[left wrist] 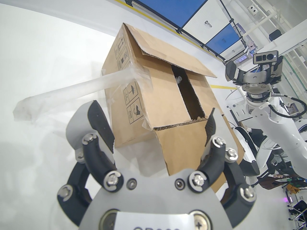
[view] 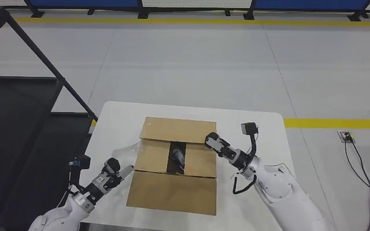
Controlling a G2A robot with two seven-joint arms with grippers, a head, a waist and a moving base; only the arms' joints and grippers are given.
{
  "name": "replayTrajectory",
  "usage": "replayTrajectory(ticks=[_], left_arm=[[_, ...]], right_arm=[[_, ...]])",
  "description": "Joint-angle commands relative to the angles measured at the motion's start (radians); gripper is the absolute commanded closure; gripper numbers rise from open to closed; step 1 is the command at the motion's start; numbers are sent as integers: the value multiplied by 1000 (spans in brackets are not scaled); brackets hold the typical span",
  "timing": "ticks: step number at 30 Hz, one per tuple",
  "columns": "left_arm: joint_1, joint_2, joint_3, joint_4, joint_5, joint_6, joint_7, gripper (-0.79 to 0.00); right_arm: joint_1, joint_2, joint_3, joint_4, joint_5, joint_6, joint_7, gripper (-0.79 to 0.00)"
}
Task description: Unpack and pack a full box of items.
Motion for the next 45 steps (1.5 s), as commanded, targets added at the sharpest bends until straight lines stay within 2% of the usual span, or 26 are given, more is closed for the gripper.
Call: replayTrajectory(ticks=[1,12,19,23,27,36,45], left_arm=[[0,0,0,0,0,0,0,-785],[4,4,10,2,25,-2,8,-785],[8,6,25,-1,57,-12,12,-785],[5,7,35,-1,66,-10,16,-785],[0,7,45,-2,70,-6,19,-785],[-4,10,49,3,73,-3,31,-785],[1,12,47,6,66,-3,38,-785]], right_arm=[[1,-3,-3,4,-1,67,-14,-785],[33,-15,0,69,122,163,65,-785],[-39,2,93,27,146,174,69,-785],[-90,16,150,-20,148,247,101,-785],[-103,19,155,-36,158,301,138,-785],[8,-13,64,61,200,293,133,-785],[142,-56,7,198,240,195,9,-785]])
